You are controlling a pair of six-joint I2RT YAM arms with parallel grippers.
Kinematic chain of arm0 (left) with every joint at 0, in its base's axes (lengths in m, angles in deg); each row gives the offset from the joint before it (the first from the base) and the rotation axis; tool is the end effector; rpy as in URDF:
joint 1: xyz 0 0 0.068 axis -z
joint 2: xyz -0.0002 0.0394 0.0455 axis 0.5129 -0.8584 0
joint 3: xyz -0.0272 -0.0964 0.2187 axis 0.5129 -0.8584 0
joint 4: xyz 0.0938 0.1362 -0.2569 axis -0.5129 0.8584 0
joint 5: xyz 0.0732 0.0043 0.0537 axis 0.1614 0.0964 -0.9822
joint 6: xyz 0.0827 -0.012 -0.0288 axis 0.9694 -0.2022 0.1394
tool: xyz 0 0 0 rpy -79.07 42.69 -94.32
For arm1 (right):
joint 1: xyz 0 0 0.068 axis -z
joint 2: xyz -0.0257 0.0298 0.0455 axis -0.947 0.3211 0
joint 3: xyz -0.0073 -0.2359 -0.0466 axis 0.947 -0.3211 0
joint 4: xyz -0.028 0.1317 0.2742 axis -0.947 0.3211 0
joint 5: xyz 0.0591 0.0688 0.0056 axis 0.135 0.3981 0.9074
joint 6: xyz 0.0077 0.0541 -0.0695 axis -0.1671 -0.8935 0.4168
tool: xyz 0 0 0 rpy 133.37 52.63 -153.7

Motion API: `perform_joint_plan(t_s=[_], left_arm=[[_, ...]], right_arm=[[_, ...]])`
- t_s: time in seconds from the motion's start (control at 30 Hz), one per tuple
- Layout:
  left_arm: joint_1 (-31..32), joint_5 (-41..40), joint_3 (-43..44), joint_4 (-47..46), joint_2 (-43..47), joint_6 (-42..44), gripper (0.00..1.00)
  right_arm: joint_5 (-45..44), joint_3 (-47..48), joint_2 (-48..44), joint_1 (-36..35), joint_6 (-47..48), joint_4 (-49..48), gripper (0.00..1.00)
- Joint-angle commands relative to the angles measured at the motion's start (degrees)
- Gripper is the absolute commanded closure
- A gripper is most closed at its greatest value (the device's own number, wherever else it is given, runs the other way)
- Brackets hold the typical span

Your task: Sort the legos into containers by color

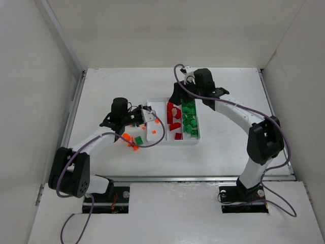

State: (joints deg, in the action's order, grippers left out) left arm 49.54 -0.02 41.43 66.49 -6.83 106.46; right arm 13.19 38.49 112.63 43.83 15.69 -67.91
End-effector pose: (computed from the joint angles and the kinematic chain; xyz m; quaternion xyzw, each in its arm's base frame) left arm 0.3307 -0.1674 0.1658 0.6125 0.5081 -0.1304 0.5914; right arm 0.4182 0.2483 0.2272 -0.2171 0.8334 0.3024 0.4085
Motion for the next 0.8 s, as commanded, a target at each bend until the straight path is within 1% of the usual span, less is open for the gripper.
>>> perform_joint_plan(t_s=[0.0,0.07,0.2,0.3,0.33,0.57,0.7,0.77], left_arm=[[0.04,2.63,-1.72,-5.71,6.16,5.03,1.0],[0.04,1.93,-1.72,-6.41,6.69,5.56,1.0],[0.75,0.43,-1.72,-6.94,7.4,5.56,1.0],[1.8,-0.09,-1.72,-7.56,7.4,5.56,1.0],[1.8,-0.1,-1.72,-7.56,7.4,5.56,1.0],[2.32,-1.32,-0.5,-8.88,6.26,3.63,1.0],[2.33,-1.85,0.12,-9.4,6.25,2.57,1.0],[2.33,-1.85,0.12,-9.94,6.25,2.57,1.0]], right_arm=[[10.69,0.4,-2.27,-0.24,3.43,-2.67,0.28],[16.3,2.15,-2.27,-0.85,3.43,-2.67,0.29],[19.58,5.32,0.63,-4.28,3.43,-2.14,0.3],[20.73,7.78,2.91,-5.51,2.9,-2.14,0.3],[22.38,8.39,3.44,-5.52,2.9,-2.14,0.3],[24.25,9.54,5.2,-6.57,2.2,-0.92,0.3],[22.41,10.16,6.35,-6.57,2.2,0.32,0.31],[22.4,10.69,7.05,-6.57,2.2,0.84,0.33]])
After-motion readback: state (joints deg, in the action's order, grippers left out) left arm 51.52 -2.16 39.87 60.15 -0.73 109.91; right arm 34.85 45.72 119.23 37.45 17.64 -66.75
